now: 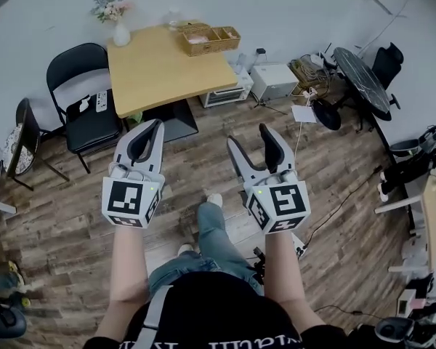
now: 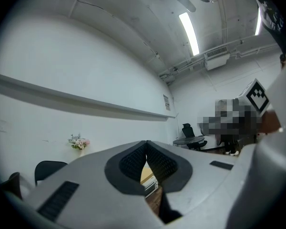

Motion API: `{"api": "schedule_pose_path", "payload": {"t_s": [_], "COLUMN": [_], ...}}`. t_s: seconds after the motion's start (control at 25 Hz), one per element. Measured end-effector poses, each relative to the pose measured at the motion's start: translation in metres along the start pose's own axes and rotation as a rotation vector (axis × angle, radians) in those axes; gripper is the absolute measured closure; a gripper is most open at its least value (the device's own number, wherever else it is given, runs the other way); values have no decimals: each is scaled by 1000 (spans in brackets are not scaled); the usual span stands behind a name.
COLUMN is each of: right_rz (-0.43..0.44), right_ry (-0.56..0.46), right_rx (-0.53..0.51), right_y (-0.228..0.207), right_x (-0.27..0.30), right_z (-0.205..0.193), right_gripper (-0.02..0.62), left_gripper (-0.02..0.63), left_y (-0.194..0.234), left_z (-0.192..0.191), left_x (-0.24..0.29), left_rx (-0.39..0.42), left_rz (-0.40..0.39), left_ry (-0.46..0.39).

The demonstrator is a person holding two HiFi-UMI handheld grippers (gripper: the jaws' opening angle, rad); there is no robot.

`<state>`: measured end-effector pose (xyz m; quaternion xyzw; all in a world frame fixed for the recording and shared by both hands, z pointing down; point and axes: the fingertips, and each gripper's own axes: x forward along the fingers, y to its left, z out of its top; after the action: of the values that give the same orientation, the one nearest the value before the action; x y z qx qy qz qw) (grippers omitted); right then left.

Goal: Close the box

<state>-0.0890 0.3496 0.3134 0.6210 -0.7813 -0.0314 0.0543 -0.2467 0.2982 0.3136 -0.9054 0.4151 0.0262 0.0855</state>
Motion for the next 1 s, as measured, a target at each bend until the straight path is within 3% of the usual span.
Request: {"api": "schedule_pose_path", "payload": {"t_s": [0.32, 0.64, 1.0], "right_rz": [39, 59, 158], "right_ry": [-30, -39, -47], "right_rx": [-10, -15, -32], "right_y": [-43, -132, -211], "right_x": [76, 159, 249], "right_z": [3, 3, 11], "right_gripper": [288, 288, 288], "left_gripper": [594, 594, 594], "left_y": [25, 46, 68], "left_z": [-12, -26, -34], "left_x": [73, 184, 292], "left_rx": [7, 1, -11], "left_rz": [26, 58, 139], "left_ry": [16, 41, 40]}}
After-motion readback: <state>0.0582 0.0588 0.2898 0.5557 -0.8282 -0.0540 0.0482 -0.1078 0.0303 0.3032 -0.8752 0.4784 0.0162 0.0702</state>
